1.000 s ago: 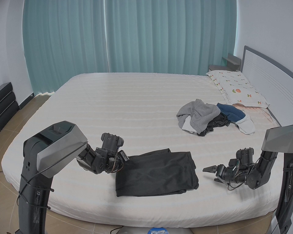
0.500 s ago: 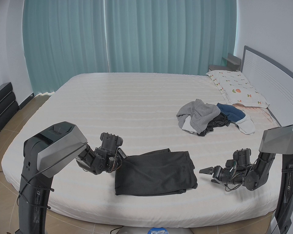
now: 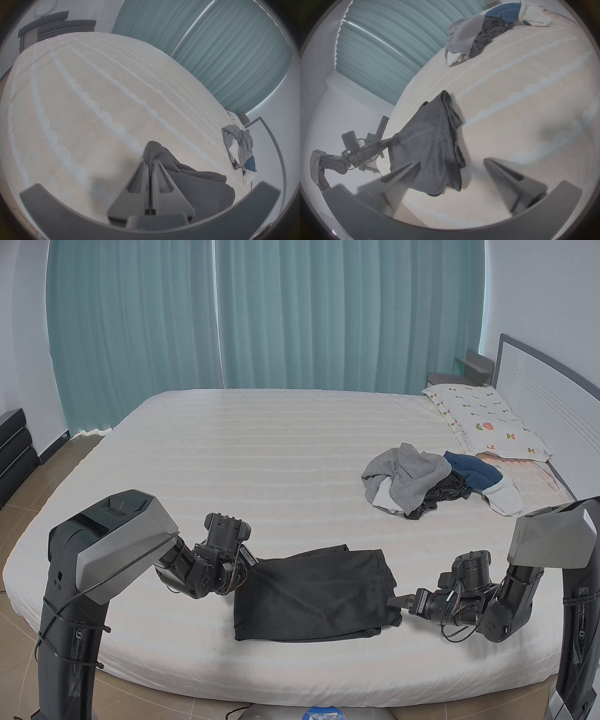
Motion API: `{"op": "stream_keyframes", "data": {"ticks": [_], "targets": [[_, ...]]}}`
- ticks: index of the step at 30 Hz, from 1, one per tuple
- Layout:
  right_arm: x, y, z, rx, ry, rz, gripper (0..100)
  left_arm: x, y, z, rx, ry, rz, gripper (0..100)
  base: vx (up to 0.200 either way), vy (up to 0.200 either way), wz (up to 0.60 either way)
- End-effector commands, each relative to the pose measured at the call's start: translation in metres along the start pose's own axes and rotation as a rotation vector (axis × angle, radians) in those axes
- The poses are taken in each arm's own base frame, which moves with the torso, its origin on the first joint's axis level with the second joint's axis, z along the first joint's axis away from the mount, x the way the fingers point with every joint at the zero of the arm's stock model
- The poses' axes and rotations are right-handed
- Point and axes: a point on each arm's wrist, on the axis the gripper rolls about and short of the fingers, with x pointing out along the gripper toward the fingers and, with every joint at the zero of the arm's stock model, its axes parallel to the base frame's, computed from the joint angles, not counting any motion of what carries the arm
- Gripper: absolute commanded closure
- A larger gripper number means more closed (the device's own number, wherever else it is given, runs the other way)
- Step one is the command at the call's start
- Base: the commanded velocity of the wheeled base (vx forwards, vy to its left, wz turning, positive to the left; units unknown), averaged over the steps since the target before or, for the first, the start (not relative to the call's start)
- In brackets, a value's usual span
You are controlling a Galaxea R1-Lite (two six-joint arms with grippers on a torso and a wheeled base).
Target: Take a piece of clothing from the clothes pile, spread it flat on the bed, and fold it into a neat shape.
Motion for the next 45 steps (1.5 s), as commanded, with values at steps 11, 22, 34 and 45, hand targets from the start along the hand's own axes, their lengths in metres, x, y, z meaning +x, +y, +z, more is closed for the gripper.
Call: {"op": "stream_keyframes", "data": {"ticks": [11,22,34,45], "targets": [[0.004,0.0,-0.007,-0.024,0.023,-0.002,100,0.0,0.002,-0.001,0.001,0.004,0.007,100,0.0,0.0,0.0],[0.003,0.0,-0.003,-0.005,0.008,0.005,100,-0.001,0.004,0.001,-0.015,-0.007,0.016,0,0.0,0.0,0.0],[0.03,0.022,0.052,0.029,-0.181,0.064,100,-0.011,0.009,0.03,-0.18,-0.009,-0.026,0,0.0,0.0,0.0],[0.068,0.041,0.088,0.028,-0.177,0.025,0,-0.013,0.01,0.03,-0.183,0.009,-0.036,0,0.0,0.0,0.0]]}}
